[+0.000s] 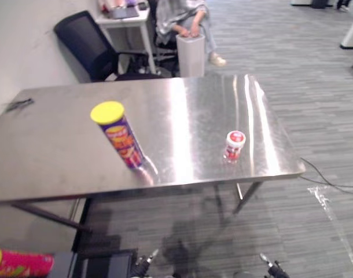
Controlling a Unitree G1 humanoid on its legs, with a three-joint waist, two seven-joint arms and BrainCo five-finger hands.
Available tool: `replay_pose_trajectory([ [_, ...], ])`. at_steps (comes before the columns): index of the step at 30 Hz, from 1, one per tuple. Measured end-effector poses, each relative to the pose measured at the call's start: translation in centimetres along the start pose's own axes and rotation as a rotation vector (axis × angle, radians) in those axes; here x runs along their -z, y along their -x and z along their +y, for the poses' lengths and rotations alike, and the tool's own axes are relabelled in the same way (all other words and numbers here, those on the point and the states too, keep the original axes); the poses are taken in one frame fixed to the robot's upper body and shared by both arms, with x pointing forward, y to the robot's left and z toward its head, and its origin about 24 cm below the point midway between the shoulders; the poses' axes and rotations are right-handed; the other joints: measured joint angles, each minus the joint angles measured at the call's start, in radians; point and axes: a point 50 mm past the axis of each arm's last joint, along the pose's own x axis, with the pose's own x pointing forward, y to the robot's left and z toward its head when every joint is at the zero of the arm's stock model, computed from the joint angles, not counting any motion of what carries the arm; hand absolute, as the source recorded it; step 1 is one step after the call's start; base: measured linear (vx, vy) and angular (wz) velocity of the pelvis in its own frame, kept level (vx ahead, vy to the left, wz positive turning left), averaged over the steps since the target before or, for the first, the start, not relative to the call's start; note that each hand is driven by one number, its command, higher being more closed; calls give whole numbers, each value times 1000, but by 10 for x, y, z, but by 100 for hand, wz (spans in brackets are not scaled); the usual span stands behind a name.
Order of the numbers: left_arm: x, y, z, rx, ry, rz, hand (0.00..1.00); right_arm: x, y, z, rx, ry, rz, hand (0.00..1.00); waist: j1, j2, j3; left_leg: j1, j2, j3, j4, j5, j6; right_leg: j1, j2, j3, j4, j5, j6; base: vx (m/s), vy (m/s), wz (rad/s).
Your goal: Put the gum and the chips on the shelf.
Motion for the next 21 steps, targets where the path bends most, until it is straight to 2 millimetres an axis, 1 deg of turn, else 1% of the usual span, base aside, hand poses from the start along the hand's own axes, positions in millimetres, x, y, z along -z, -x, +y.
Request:
replay_pose_trajectory([
  [1,-2,-1,-2,11,-34,-1,0,1,1,-3,7,12,2,0,-2,-2,-1,3,-9,-2,-2,0,0,9,-10,-9,-13,1,2,30,51,-2],
  [2,-3,-1,-3,20,-53,-5,0,1,1,-8,24,21,5,0,-1,3,0,5,-18,-6,-9,5,7,17,-20,-25,-26,2,3,22,37,12],
  [3,-3,-1,-5,26,-66,-5,0,3,2,-12,46,7,13,0,-1,8,-4,6,-23,-12,-22,10,13,24,-24,-44,-40,2,3,18,15,18],
  [6,-3,-1,-5,29,-91,-5,0,7,4,-21,97,-30,29,0,0,13,-7,18,-26,-38,-64,28,15,42,-23,-81,-64,3,3,-8,-35,24],
  [8,-3,-1,-4,24,-86,-5,0,6,5,-33,141,-68,24,0,1,11,-8,45,-30,-55,-134,67,9,49,-18,-107,-83,7,2,-59,-69,16],
  [9,-3,-1,-4,23,-83,-5,0,5,5,-36,154,-84,20,0,1,9,-9,47,-31,-59,-152,76,7,49,-17,-116,-90,7,2,-73,-69,6],
  [11,-3,-1,-2,17,-73,-5,0,-4,7,-55,224,-167,-14,0,1,1,-11,58,-43,-61,-222,123,7,47,-20,-130,-125,6,2,-103,-68,0],
  [12,-3,-1,-1,13,-68,-4,0,-6,8,-61,245,-194,-26,0,1,0,-12,60,-47,-61,-238,134,6,46,-22,-136,-135,6,2,-130,-65,-2],
  [13,-3,-1,1,2,-54,-4,0,-14,9,-72,285,-245,-57,0,0,-4,-11,58,-54,-60,-254,150,9,45,-26,-143,-153,5,3,-147,-55,-7],
  [15,-2,-1,4,-9,-45,-2,0,-31,12,-95,364,-346,-128,0,0,-13,-5,55,-60,-59,-260,159,8,44,-29,-145,-165,5,4,-180,-47,-6],
  [16,0,0,6,-14,-41,6,0,-41,15,-107,398,-399,-172,0,-1,-13,-8,56,-61,-60,-260,160,8,44,-29,-145,-165,4,3,-154,-20,1],
  [17,1,1,7,-19,-36,11,0,-51,18,-117,427,-440,-221,0,-1,-11,-15,56,-62,-61,-260,160,6,43,-30,-146,-165,-1,-5,-118,-3,2],
  [18,3,1,9,-25,-30,15,0,-68,22,-129,459,-485,-295,0,-2,-9,-19,55,-64,-61,-260,160,5,44,-32,-146,-166,-8,2,-106,0,2],
  [19,4,2,10,-30,-23,17,0,-78,24,-134,467,-497,-335,0,-4,-9,-19,55,-65,-62,-260,161,4,43,-33,-146,-166,-8,3,-105,6,2],
  [20,6,2,13,-42,-4,20,0,-107,30,-141,471,-503,-447,0,-7,-10,-20,52,-66,-63,-260,162,3,41,-35,-147,-166,-8,3,-81,7,3],
  [21,7,3,14,-48,2,22,0,-127,34,-141,469,-474,-524,0,-12,-12,-22,47,-66,-64,-260,163,3,38,-36,-147,-166,-8,4,-73,7,4],
])
